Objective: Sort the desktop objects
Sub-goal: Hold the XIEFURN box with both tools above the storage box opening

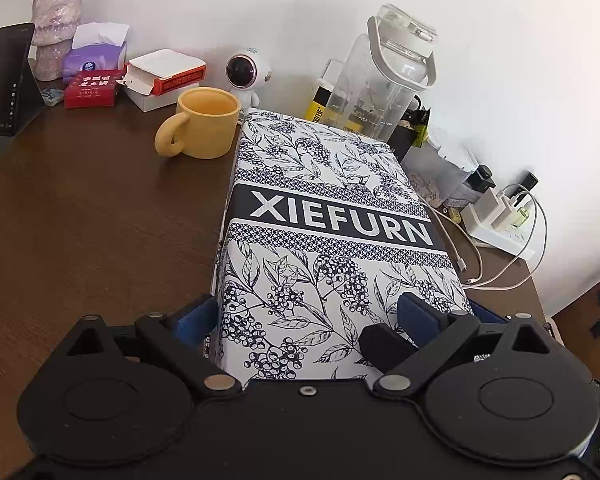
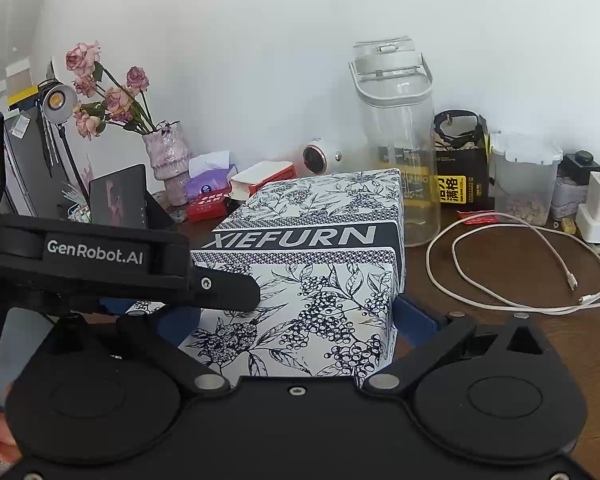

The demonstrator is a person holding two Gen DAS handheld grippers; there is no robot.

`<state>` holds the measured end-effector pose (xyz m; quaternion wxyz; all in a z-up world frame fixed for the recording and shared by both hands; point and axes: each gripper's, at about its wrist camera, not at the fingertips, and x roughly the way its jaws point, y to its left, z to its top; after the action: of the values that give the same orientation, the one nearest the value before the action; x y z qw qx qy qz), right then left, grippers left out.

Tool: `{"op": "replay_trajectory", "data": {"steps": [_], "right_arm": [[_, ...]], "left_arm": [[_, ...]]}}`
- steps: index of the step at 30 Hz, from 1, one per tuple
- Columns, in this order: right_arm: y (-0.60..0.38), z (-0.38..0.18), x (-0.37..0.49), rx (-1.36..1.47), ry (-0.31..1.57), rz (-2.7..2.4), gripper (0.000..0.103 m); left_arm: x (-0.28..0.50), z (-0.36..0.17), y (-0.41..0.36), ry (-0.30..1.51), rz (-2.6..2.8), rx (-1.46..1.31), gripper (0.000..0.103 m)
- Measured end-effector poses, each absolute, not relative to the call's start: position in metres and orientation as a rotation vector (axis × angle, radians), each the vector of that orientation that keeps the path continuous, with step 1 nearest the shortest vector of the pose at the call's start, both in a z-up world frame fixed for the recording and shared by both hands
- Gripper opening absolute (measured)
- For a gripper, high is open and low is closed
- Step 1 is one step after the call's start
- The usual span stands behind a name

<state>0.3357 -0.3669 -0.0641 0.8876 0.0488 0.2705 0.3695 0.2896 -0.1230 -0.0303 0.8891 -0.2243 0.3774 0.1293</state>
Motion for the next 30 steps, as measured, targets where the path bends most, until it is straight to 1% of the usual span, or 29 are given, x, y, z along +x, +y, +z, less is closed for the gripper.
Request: {"op": "replay_trajectory", "data": {"steps": [30], "right_arm": [[-0.360, -0.070, 0.349, 0.113, 0.602, 0.734, 0.103]], "left_arm": [[0.300, -0.035, -0.113, 0.846, 0.262, -0.476, 0.095]]}}
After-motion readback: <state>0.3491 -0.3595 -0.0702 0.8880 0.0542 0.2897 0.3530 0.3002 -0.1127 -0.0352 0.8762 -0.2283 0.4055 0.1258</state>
